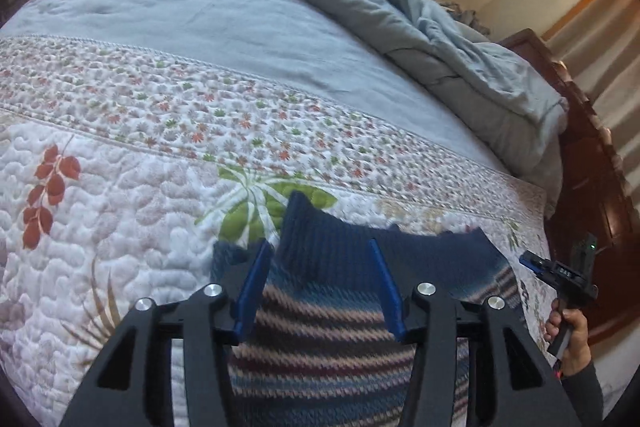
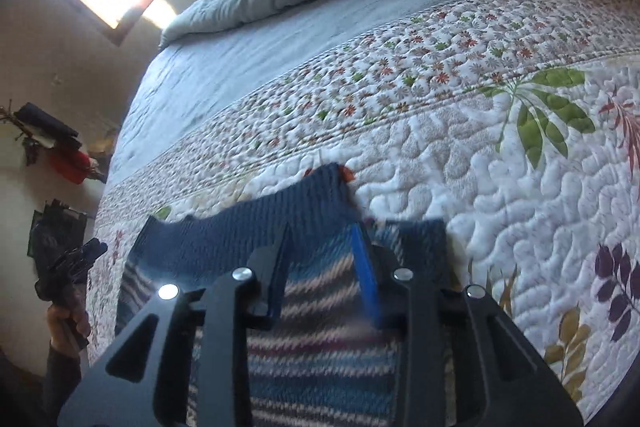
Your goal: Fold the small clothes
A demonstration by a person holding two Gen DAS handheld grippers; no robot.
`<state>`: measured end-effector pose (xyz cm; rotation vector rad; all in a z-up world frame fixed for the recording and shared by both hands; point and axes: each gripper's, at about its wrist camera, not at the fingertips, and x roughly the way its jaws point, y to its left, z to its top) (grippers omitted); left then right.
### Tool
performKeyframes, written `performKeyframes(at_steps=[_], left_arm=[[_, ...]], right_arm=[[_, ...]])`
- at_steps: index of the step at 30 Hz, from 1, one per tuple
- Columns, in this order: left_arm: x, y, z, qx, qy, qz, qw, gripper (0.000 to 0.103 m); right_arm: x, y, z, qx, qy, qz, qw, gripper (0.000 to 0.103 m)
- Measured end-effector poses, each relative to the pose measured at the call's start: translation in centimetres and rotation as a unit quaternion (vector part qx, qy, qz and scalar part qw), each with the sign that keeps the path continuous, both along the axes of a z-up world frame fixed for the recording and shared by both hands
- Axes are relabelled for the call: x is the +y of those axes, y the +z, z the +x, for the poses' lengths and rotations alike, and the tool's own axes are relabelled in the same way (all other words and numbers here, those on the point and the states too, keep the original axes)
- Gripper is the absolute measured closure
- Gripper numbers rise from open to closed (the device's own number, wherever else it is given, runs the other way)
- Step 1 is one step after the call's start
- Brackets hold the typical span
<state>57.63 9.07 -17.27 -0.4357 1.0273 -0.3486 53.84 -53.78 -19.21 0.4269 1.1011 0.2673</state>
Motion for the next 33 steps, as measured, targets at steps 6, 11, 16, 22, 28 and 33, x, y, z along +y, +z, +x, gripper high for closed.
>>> performKeyframes(at_steps=[6,11,16,22,28,33], left_arm=[[-0.5,-3.1,-8.2,0.020,-0.042,-0.008,0.9989,0.053],[0.7,-7.3,-9.8,0.046,-0.027,-0.016,0.9984,0.063],[1.6,-6.9,-9.6,0.048,-0.006,-0.057,0.9972,0.060],[1.7,-4.3,-14.2,0.011,-0.005,-0.057,0.9983,0.049],[1.8,-7.5,-15.1,0.054,0.003,-0.059,0.9968,0.046],[1.6,-5.0,-16.1,0.024,0.009,-0.020,0.9995,0.043]], right_arm=[[-0.9,-1.6,-6.9,0.005,0.002,0.020,1.000,0.072],[-2.0,-6.1,-8.4,0.043,-0.023,0.024,0.999,0.085],[-2.9,-4.1,-10.4,0.026,-0.054,0.059,0.997,0.083],[-1.3,-3.5,-16.7,0.004,-0.043,0.048,0.998,0.080],[-1.9,-7.2,-17.7,0.040,-0.076,0.051,0.995,0.095],[1.6,-3.2,-18.5,-0.006,-0.048,0.007,0.999,0.075]])
